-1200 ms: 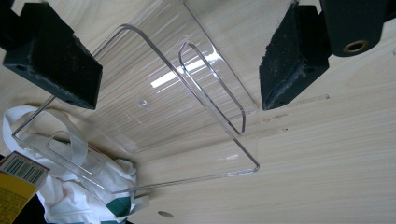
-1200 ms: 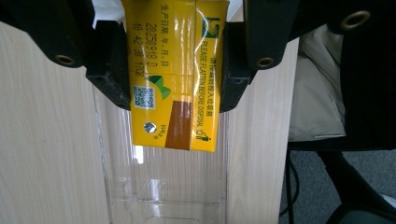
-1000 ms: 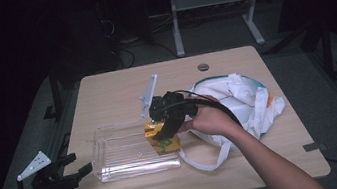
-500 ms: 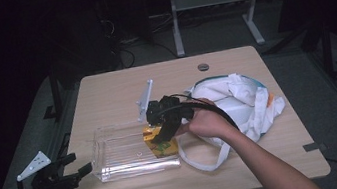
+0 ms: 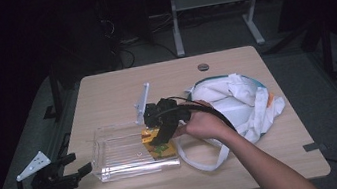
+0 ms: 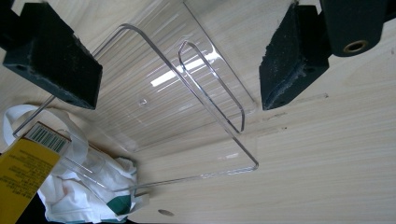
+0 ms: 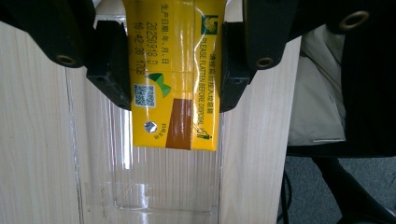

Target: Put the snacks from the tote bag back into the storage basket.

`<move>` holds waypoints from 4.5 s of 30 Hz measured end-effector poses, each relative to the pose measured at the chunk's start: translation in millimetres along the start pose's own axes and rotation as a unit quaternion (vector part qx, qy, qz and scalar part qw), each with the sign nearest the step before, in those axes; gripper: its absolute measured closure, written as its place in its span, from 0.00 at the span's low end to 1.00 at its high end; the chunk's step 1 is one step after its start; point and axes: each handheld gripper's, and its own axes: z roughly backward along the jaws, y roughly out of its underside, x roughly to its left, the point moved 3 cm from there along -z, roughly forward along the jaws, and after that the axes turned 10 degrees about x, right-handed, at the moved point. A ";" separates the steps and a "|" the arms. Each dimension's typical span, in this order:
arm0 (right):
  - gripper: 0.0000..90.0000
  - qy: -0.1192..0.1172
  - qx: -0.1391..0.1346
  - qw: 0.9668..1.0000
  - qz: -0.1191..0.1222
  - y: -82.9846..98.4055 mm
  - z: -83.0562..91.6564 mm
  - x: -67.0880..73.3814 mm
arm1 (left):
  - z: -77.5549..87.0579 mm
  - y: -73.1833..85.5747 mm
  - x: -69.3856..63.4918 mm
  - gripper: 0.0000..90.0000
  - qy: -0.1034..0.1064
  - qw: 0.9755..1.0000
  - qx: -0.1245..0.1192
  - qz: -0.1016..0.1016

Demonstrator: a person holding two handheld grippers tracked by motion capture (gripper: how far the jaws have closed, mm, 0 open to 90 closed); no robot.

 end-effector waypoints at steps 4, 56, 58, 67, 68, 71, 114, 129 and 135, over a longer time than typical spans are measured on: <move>0.58 0.002 -0.001 1.000 0.000 1.3 -2.8 -1.0 | 0.1 0.1 0.0 0.14 0.000 1.000 0.000 0.001; 0.58 -0.015 0.005 1.000 -0.011 19.5 -41.5 -1.7 | 1.3 0.2 1.1 0.14 -0.001 1.000 -0.004 -0.002; 0.58 -0.015 0.007 1.000 -0.012 20.3 -43.1 -1.1 | 1.3 0.2 1.1 0.14 -0.001 1.000 -0.004 -0.002; 0.58 -0.015 0.016 1.000 -0.013 22.4 -49.8 -0.5 | 1.8 0.3 1.7 0.14 -0.002 1.000 -0.002 -0.003; 0.58 -0.018 0.016 1.000 -0.014 22.6 -50.5 -0.3 | 1.9 0.3 1.7 0.14 -0.002 1.000 -0.002 -0.004; 0.58 -0.017 0.015 1.000 -0.014 23.2 -52.8 -0.4 | 1.6 0.3 1.5 0.14 -0.001 1.000 -0.003 -0.003; 0.56 -0.053 0.016 0.998 -0.024 30.9 -57.3 3.6 | 1.4 0.0 0.5 0.14 -0.002 1.000 -0.004 0.000; 0.50 -0.057 0.012 0.998 -0.034 31.6 -56.2 4.7 | 1.8 0.4 1.2 0.14 0.000 1.000 -0.003 0.001; 0.47 -0.054 0.007 0.998 -0.032 32.7 -53.2 3.7 | 1.5 0.2 0.9 0.14 0.000 1.000 -0.004 0.001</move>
